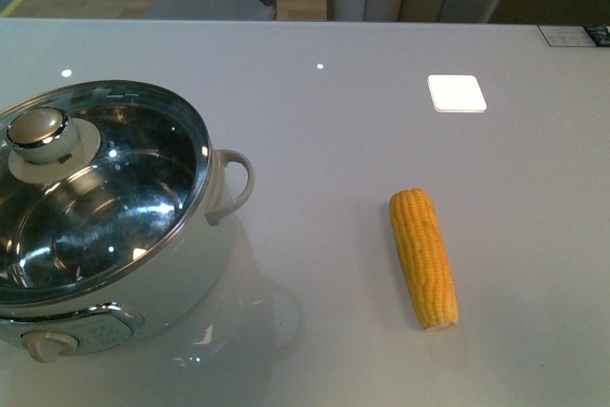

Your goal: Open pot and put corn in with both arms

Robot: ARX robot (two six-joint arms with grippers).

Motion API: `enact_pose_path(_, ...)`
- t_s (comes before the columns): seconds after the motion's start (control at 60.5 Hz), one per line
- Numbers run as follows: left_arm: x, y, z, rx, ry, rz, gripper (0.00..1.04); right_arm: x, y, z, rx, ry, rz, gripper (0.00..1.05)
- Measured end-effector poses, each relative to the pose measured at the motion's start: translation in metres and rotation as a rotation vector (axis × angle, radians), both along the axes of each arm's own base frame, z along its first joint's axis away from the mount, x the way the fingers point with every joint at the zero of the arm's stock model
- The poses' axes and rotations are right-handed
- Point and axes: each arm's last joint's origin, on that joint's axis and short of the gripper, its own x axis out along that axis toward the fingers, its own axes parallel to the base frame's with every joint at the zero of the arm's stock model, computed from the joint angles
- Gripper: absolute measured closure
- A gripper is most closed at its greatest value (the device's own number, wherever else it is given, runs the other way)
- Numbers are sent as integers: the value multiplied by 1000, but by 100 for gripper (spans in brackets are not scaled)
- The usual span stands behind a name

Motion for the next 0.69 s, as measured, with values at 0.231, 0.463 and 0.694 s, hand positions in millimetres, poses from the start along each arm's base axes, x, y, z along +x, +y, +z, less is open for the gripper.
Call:
enact_pose_path(0.231,0,0,0,0,0,0,7,0,0,0,0,0,0,9)
enact_pose_path(0.463,0,0,0,0,0,0,7,0,0,0,0,0,0,9)
enact_pose_path(0.694,13,-6,7,28,301,184,7,0,0,0,0,0,-1,9)
